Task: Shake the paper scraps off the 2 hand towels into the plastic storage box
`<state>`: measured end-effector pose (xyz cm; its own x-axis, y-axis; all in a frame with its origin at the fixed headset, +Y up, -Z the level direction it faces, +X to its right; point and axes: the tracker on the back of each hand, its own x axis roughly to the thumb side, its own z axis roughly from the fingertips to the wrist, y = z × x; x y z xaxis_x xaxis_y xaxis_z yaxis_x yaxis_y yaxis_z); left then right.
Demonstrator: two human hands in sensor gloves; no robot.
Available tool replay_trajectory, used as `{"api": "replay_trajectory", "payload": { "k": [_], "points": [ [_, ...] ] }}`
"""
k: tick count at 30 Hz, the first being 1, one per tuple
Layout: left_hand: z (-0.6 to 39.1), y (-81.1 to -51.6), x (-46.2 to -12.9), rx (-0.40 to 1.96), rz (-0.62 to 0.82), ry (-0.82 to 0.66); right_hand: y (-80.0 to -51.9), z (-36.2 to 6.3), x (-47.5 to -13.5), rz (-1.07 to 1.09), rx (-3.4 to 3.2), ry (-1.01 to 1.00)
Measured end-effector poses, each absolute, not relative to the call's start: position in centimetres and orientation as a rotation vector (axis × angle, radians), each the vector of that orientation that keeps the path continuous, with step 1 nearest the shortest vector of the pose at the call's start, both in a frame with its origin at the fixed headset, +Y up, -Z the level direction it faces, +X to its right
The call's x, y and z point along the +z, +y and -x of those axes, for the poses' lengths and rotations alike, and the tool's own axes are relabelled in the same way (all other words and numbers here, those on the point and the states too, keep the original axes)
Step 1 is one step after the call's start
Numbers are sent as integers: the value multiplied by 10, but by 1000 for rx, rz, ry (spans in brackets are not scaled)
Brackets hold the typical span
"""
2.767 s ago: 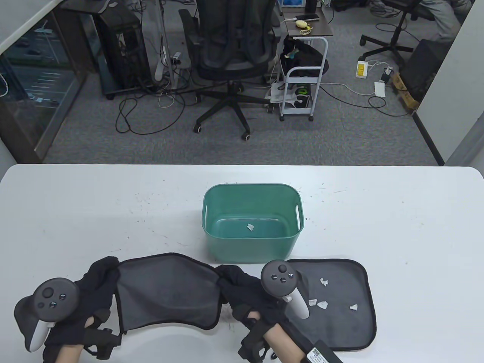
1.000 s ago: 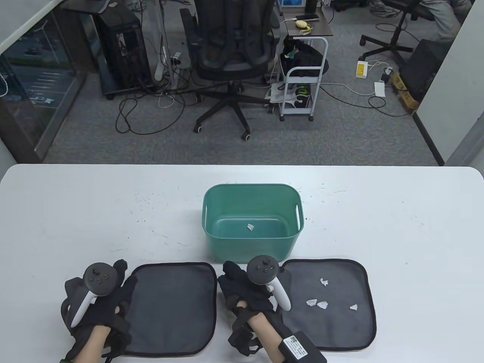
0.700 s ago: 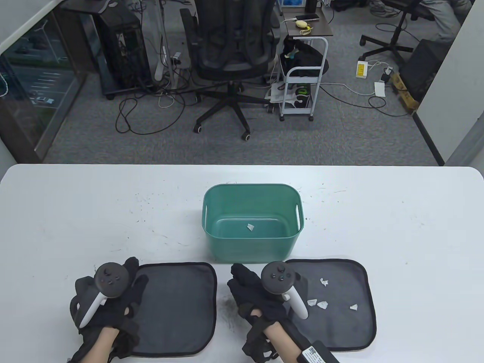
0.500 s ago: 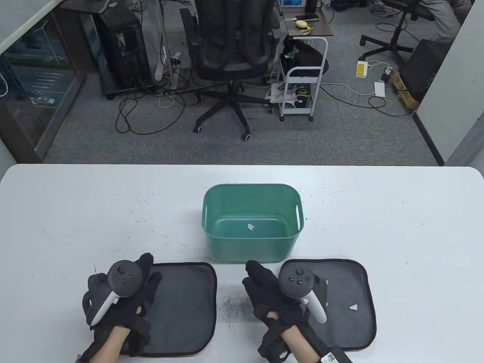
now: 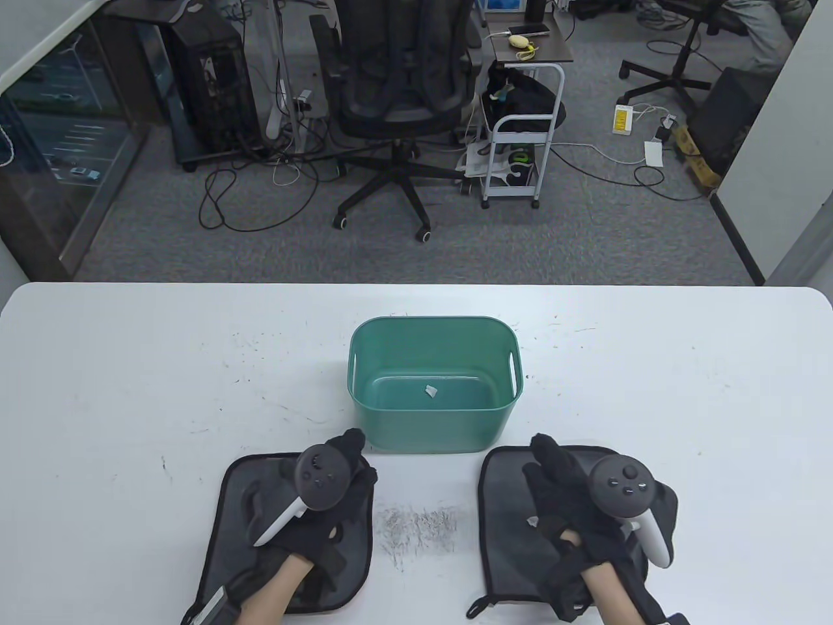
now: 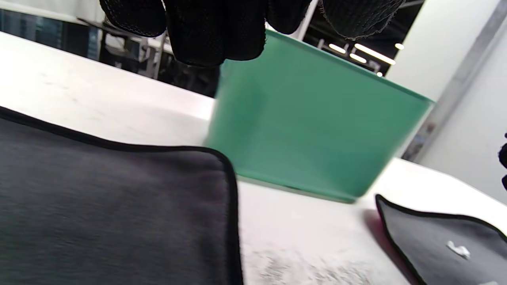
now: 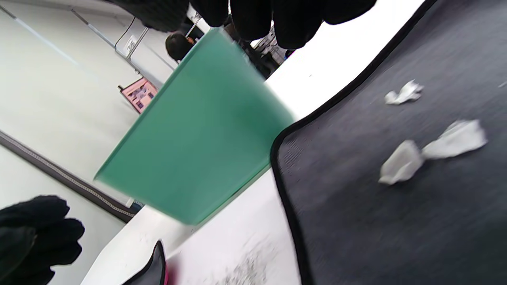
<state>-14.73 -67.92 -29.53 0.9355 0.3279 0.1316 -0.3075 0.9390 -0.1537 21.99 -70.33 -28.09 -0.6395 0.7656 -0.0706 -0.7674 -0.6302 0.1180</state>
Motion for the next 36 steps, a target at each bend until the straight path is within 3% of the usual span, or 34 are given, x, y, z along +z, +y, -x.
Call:
{"api": "replay_trajectory", "payload": {
  "k": [16, 26, 36],
  "points": [
    [50, -712, -314, 342, 220, -246, -723, -324, -285, 244, 2319, 61],
    [18, -753, -328, 322, 272, -217, -756, -341, -298, 326, 2450, 190],
    [-11, -772, -333, 203, 294, -111, -782, -351, -305, 427, 2494, 313]
  ]
}}
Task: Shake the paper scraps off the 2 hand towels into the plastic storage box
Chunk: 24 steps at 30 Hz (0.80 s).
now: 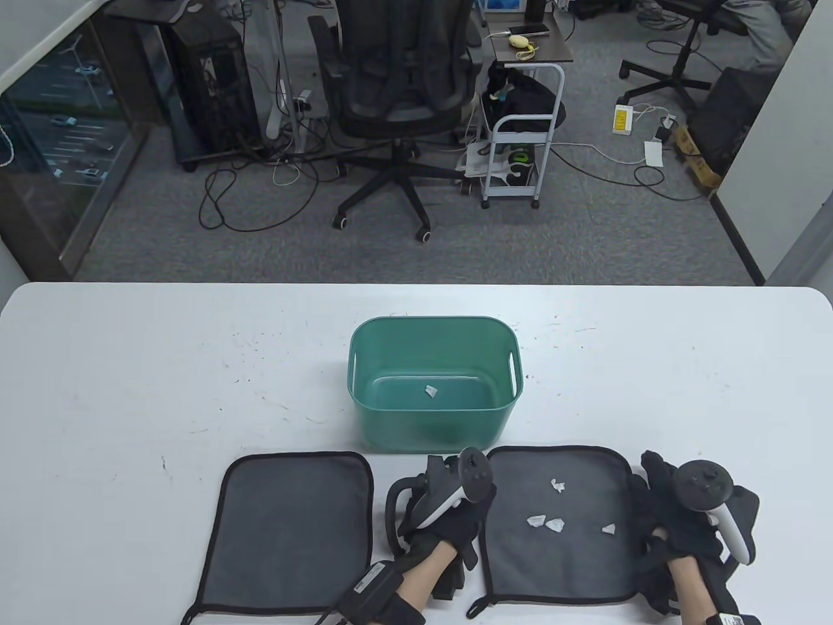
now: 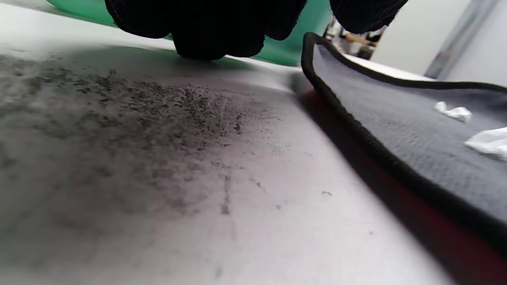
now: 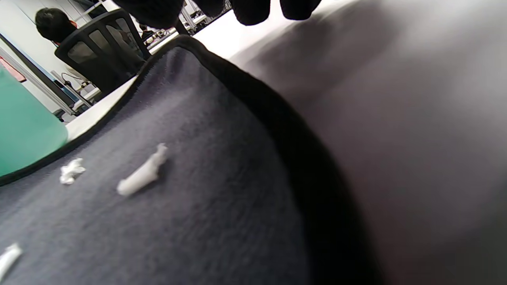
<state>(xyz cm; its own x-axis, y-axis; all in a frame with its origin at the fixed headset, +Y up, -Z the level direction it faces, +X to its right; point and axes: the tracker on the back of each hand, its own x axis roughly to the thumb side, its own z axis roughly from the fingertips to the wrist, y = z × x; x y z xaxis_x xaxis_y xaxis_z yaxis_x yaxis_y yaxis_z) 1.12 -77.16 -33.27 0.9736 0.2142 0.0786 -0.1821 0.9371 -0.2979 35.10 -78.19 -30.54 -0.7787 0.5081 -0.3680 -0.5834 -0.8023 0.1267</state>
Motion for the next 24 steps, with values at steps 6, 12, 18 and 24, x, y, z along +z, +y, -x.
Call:
{"api": "replay_trajectory", "payload": {
  "k": [6, 12, 18, 24],
  "points": [
    [-17, -778, -335, 194, 335, -77, -789, -355, -308, 429, 2436, 346],
    [-20, -783, -336, 202, 373, -63, -797, -354, -312, 390, 2376, 433],
    [-24, -786, -336, 177, 430, -68, -804, -355, -314, 349, 2241, 511],
    [-24, -788, -336, 233, 442, -59, -803, -354, -314, 333, 2221, 518]
  ]
}}
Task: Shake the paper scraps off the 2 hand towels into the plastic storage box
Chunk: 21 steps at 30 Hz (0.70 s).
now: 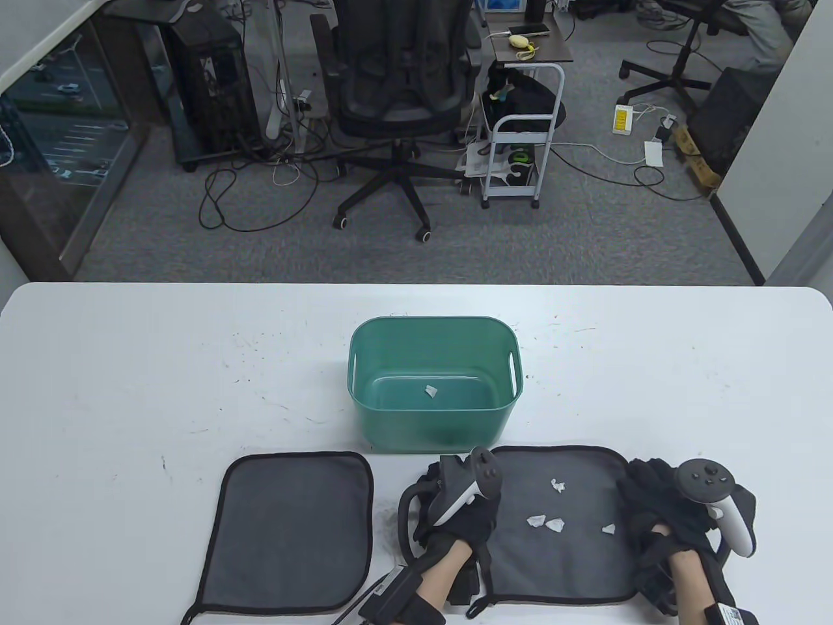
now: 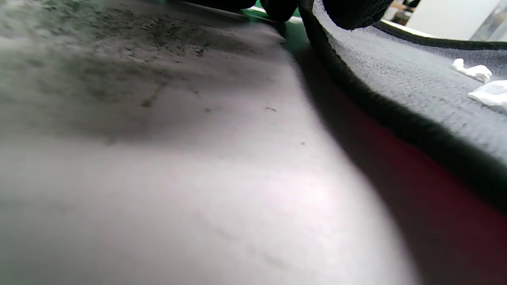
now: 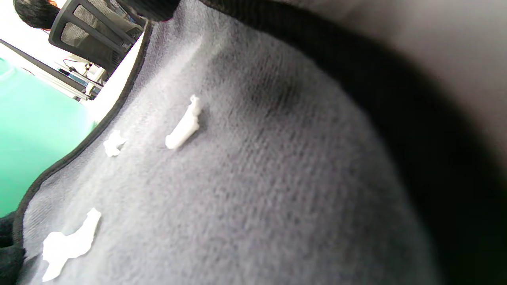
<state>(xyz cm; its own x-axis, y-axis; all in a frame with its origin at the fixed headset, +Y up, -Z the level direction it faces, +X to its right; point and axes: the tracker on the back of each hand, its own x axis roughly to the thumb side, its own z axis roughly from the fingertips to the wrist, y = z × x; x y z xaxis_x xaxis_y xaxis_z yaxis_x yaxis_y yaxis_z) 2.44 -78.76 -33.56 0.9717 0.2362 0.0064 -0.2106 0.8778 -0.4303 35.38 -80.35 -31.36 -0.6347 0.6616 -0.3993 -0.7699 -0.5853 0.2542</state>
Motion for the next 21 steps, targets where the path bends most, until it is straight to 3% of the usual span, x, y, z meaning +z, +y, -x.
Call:
{"api": "replay_trajectory", "payload": {
  "k": [9, 21],
  "points": [
    [-28, -789, -337, 224, 352, -68, -803, -347, -315, 364, 2257, 458],
    [-24, -790, -337, 265, 334, -80, -799, -345, -313, 384, 2295, 357]
  ]
}}
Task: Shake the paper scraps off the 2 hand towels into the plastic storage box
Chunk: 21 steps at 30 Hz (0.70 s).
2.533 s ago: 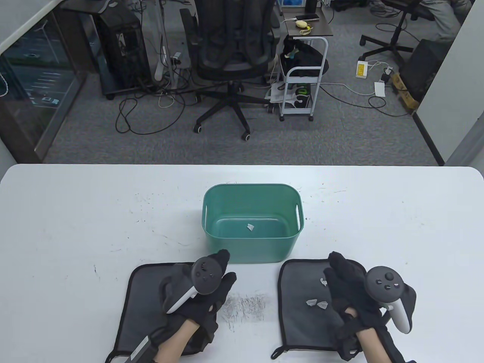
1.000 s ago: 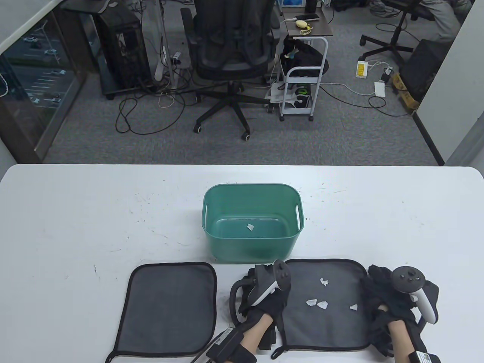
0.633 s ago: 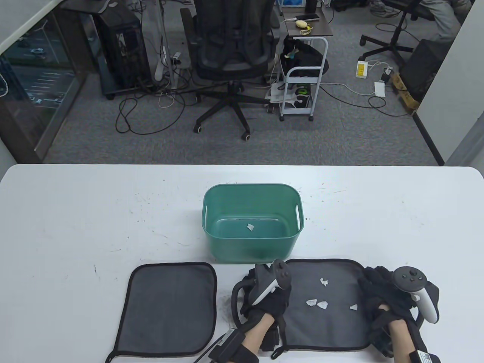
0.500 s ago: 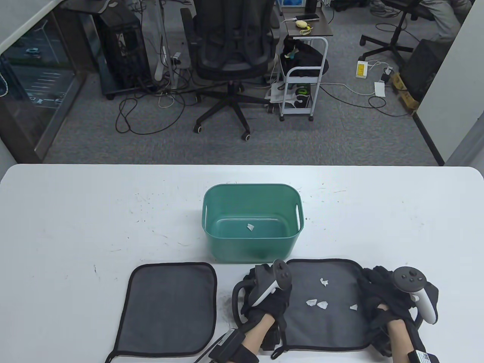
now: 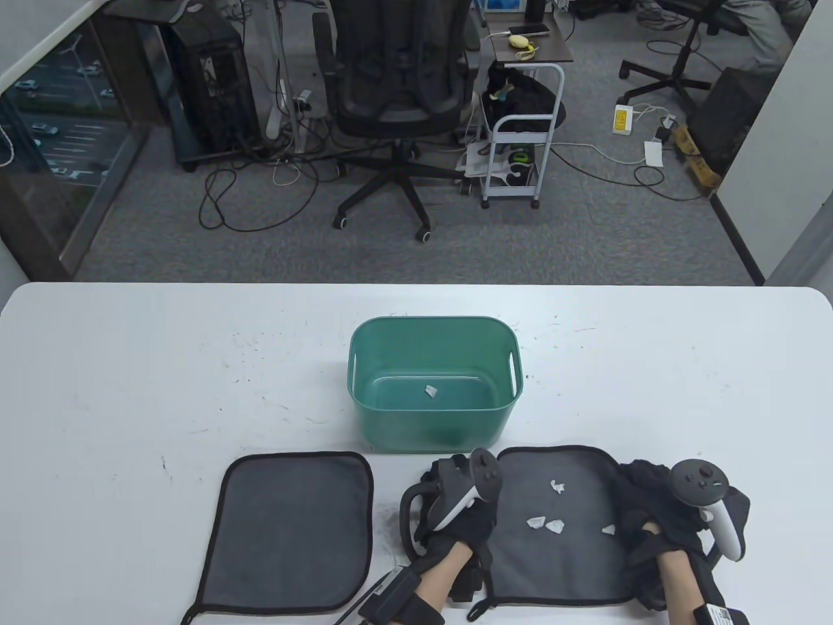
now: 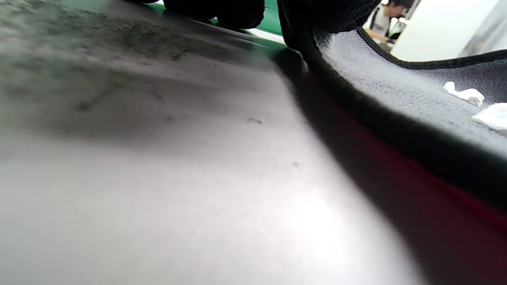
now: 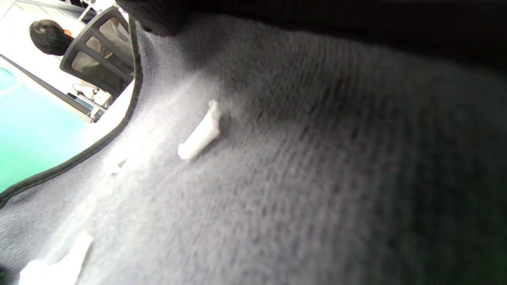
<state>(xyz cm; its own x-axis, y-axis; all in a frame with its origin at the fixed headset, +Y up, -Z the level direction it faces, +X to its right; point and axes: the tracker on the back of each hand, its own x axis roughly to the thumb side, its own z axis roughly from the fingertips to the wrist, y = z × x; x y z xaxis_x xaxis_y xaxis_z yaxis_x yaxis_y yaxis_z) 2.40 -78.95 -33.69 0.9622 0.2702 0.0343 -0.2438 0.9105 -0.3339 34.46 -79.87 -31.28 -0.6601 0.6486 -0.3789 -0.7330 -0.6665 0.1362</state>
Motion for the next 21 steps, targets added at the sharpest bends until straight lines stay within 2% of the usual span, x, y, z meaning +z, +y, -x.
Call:
{"api": "replay_trajectory", "payload": {
  "k": [11, 21],
  "points": [
    [-18, -773, -332, 350, 298, -130, -770, -340, -303, 376, 2446, 208],
    [-17, -749, -325, 410, 301, -217, -733, -311, -298, 237, 2572, 225]
  ]
}}
